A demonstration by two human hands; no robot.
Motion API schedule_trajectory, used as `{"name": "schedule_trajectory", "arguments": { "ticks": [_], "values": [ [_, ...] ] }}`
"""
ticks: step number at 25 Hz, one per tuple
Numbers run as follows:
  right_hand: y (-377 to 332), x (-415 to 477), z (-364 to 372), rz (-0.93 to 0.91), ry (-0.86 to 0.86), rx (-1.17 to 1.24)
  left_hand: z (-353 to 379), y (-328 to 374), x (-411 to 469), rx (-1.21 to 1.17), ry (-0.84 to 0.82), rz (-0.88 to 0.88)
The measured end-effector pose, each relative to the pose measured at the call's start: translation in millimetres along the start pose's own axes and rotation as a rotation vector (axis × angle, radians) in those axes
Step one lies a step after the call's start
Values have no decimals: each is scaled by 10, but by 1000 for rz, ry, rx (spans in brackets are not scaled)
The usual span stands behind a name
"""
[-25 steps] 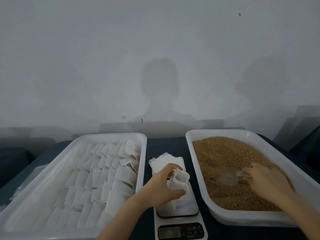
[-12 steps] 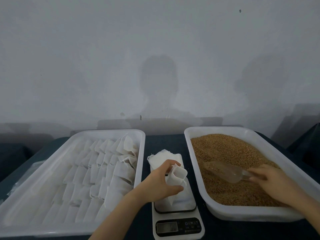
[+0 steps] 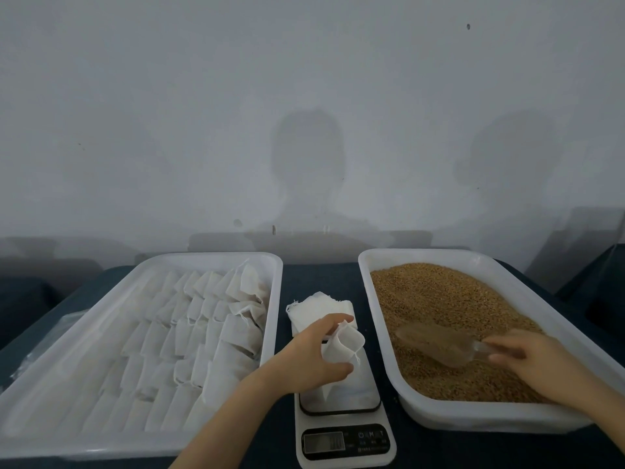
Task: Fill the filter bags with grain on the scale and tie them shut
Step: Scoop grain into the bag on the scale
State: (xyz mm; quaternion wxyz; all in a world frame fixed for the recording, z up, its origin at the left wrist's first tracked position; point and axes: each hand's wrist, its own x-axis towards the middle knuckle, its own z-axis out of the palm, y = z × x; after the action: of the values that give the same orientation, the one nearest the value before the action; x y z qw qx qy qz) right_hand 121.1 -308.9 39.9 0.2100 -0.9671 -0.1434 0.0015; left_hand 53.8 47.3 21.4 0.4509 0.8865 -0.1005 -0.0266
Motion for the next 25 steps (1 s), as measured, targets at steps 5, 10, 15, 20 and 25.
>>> {"name": "schedule_trajectory", "arguments": {
  "ticks": [5,10,15,20,25],
  "values": [
    [-15,-77,-44,17,19,28,0,1,9,4,-13,-6],
    [-206,-100,-221,-40,70,84,6,-14,25,6,-15,-11],
    [-607,-113,-368,-200,40,87,11,-19,37,13,-23,-24],
    [-891,-53,-456,-296,26,-34,16,-40,41,15,-8,-1],
    [-996,14,-508,-353,11,-155,17,-61,43,10,29,-28]
  ]
}}
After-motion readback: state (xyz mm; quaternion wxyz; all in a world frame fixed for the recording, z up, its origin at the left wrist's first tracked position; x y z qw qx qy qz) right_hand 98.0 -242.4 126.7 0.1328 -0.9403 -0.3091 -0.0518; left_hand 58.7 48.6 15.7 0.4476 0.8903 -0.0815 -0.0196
